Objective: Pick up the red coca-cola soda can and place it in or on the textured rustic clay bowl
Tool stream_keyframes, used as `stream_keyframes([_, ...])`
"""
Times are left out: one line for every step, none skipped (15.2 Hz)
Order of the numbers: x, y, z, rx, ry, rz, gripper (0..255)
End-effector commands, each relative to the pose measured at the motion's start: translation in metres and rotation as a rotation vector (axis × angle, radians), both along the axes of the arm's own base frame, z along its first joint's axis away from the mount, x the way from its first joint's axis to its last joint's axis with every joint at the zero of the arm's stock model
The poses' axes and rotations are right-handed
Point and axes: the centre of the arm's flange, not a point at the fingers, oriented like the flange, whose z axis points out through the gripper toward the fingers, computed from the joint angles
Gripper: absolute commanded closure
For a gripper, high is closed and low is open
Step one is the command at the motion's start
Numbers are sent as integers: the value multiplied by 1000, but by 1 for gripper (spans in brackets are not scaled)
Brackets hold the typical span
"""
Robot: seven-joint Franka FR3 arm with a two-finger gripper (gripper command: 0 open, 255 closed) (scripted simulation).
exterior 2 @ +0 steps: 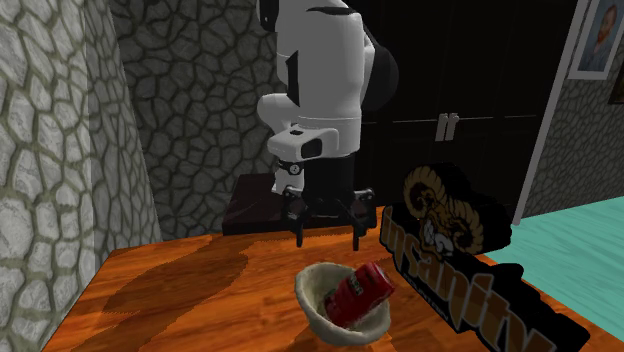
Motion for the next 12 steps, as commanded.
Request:
stream_keyframes([0, 0, 0, 0, 0, 0, 0])
stream_keyframes([0, 0, 13, 0, 0, 0, 0])
stream_keyframes([0, 0, 26, 0, 0, 0, 0])
stream_keyframes([0, 0, 40, 0, 0, 0, 0])
stream_keyframes([0, 0, 50, 0, 0, 0, 0])
stream_keyframes([0, 0, 50, 0, 0, 0, 0])
stream_keyframes([0, 0, 50, 0, 0, 0, 0])
stream_keyframes([0, 0, 50, 0, 0, 0, 0])
stream_keyframes([0, 0, 50, 0, 0, 0, 0])
stream_keyframes([0, 0, 50, 0, 0, 0, 0])
stream_keyframes([0, 0, 50, 0, 0, 0, 0])
stream_keyframes([0, 0, 50, 0, 0, 0, 0])
